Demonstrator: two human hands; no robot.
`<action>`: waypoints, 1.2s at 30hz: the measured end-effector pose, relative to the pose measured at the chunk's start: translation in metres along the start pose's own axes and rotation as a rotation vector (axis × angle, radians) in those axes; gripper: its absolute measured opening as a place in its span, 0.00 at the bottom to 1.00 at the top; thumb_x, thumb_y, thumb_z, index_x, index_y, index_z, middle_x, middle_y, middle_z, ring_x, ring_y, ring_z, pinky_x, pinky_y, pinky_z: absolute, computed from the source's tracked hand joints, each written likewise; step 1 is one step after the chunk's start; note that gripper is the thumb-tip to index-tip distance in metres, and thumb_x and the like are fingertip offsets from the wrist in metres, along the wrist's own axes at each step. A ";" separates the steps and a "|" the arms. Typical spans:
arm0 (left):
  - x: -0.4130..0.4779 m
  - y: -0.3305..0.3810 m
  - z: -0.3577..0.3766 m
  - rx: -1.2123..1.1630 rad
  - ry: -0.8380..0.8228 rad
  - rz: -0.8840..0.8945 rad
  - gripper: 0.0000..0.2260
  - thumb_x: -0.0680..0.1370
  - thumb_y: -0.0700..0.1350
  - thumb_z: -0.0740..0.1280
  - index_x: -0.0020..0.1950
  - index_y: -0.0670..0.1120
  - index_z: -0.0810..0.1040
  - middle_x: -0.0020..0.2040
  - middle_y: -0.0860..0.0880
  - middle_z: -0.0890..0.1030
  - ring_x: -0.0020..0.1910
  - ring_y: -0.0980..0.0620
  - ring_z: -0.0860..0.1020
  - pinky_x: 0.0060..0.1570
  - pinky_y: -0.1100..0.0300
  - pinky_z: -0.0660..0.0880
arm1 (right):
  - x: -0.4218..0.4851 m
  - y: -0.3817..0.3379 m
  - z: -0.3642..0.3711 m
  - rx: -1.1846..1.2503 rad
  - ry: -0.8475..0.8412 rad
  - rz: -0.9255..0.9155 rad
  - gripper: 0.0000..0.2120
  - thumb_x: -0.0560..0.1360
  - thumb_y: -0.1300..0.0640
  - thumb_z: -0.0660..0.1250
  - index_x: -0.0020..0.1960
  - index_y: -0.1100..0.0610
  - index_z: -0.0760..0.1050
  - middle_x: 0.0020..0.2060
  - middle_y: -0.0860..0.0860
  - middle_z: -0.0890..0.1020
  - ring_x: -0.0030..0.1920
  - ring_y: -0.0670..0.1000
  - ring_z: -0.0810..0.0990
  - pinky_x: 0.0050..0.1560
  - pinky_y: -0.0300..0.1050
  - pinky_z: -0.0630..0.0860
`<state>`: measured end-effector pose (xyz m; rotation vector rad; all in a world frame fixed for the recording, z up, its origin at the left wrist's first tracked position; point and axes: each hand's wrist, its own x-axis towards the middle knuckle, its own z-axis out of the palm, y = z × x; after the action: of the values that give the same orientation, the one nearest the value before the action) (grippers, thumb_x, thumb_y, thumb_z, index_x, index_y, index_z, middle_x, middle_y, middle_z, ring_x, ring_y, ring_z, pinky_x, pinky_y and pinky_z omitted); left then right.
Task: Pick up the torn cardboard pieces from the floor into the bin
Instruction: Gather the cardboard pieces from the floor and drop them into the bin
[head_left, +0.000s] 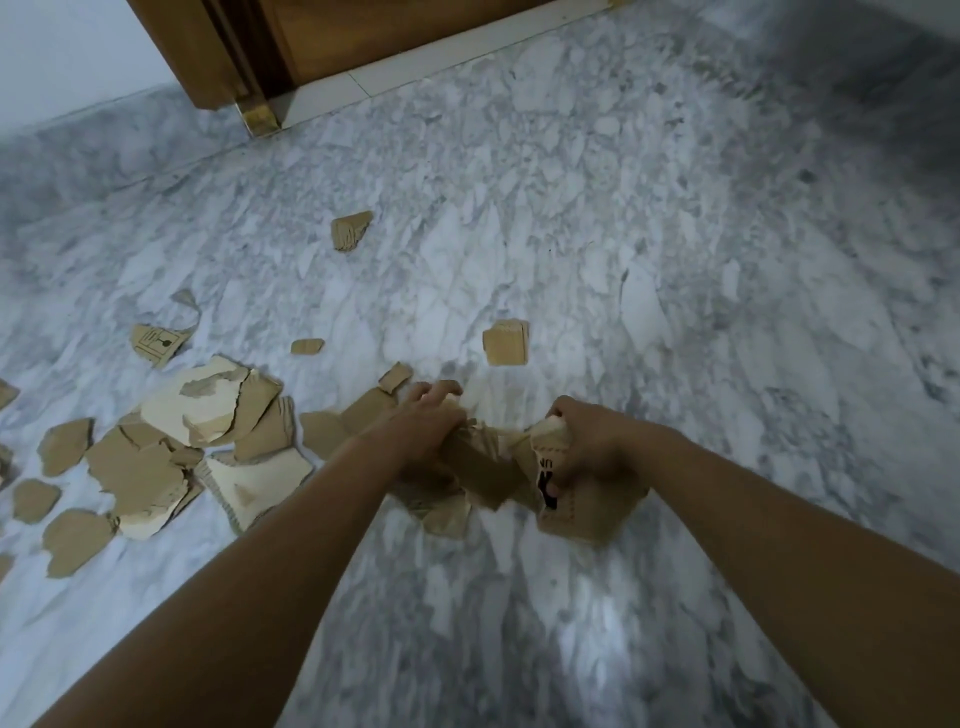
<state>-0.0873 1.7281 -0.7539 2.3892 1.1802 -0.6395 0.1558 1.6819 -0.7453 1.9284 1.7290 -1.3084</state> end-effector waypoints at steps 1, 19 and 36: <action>0.003 0.000 -0.002 -0.001 -0.036 0.010 0.35 0.69 0.58 0.76 0.73 0.52 0.68 0.79 0.47 0.52 0.77 0.39 0.52 0.74 0.40 0.59 | 0.003 -0.001 -0.013 -0.038 0.017 0.003 0.30 0.59 0.48 0.84 0.55 0.52 0.72 0.52 0.52 0.79 0.50 0.54 0.80 0.51 0.53 0.81; 0.005 0.008 0.024 0.068 0.110 -0.051 0.43 0.64 0.61 0.77 0.74 0.59 0.61 0.75 0.48 0.57 0.70 0.41 0.61 0.64 0.38 0.68 | 0.107 -0.078 -0.051 -0.269 0.225 -0.007 0.47 0.59 0.39 0.82 0.72 0.51 0.68 0.66 0.55 0.66 0.66 0.62 0.66 0.62 0.58 0.73; -0.033 -0.047 -0.031 -0.723 0.249 -0.337 0.19 0.62 0.55 0.82 0.45 0.53 0.78 0.42 0.55 0.79 0.41 0.59 0.75 0.34 0.69 0.66 | 0.070 -0.033 -0.010 0.259 0.398 0.028 0.38 0.67 0.47 0.80 0.69 0.53 0.65 0.59 0.58 0.79 0.57 0.60 0.78 0.48 0.47 0.73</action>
<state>-0.1367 1.7504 -0.7170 1.6990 1.5985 0.0252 0.1241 1.7444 -0.7785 2.4929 1.7599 -1.2550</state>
